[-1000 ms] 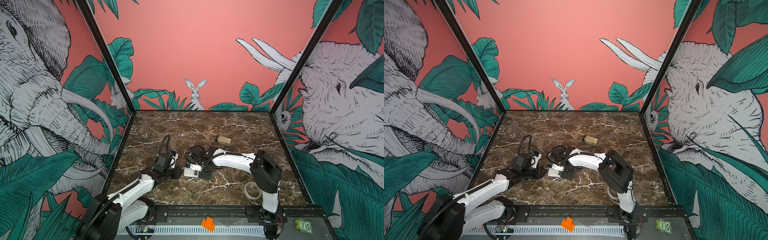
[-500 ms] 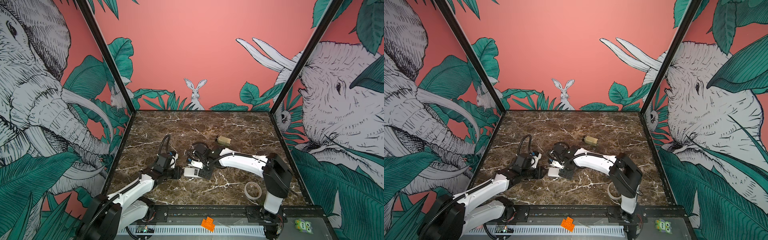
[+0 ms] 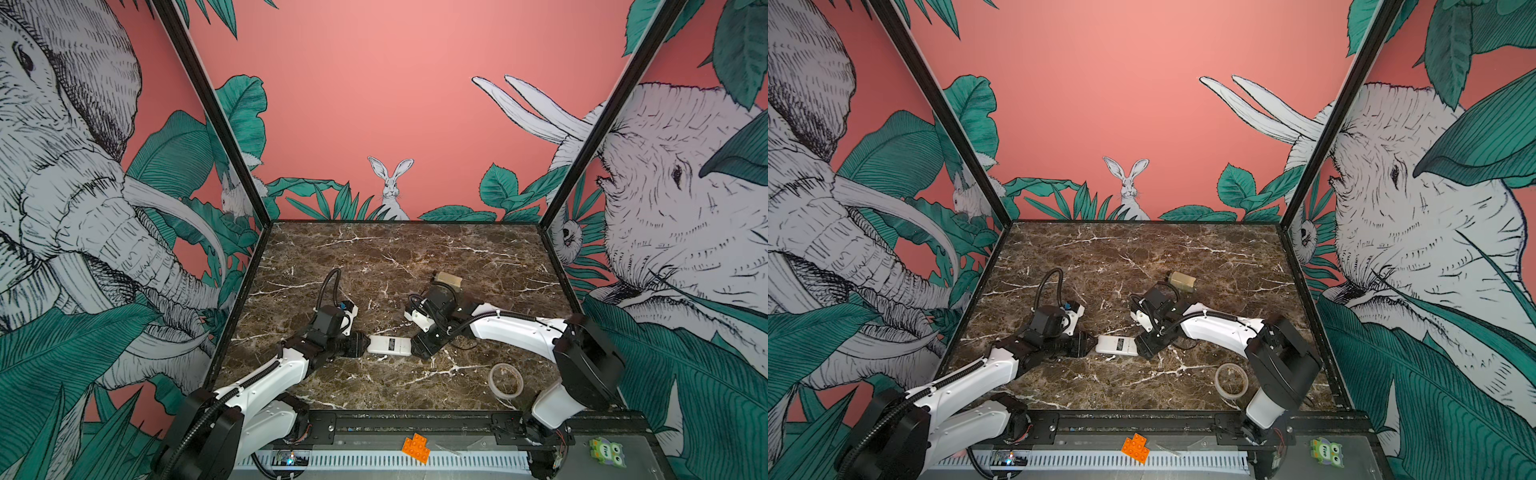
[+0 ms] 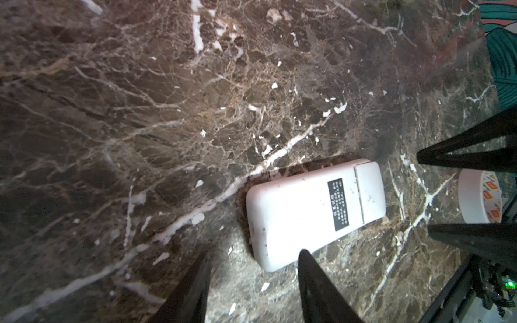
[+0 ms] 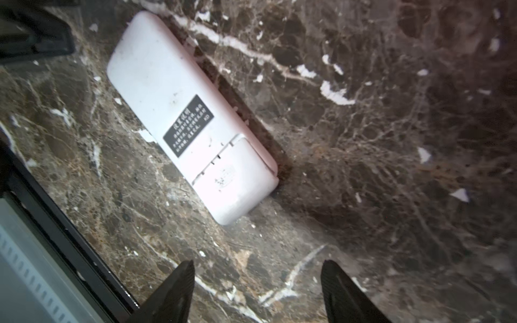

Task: Load the batteries into the remote control
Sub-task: 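Open and lift the right gripper off the closed cover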

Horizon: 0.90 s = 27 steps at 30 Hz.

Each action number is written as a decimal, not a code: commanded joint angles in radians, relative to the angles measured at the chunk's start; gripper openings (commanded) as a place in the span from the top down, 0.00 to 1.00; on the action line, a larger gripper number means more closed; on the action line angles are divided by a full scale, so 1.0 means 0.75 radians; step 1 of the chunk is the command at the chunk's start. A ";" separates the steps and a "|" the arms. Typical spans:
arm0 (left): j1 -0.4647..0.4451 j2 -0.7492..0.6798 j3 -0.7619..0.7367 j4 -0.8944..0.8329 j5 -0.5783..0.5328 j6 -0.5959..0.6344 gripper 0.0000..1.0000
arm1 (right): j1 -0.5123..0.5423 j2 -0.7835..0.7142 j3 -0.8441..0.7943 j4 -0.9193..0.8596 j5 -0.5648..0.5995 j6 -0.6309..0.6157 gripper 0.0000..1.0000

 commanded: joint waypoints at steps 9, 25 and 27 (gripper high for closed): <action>0.005 0.059 -0.054 0.135 0.055 0.001 0.54 | -0.022 0.071 -0.041 0.255 -0.060 0.227 0.35; 0.004 0.077 -0.042 0.142 0.073 0.012 0.59 | -0.020 0.152 -0.031 0.240 0.005 0.196 0.47; 0.003 0.077 -0.044 0.142 0.069 0.012 0.59 | -0.020 0.159 -0.032 0.232 0.010 0.186 0.48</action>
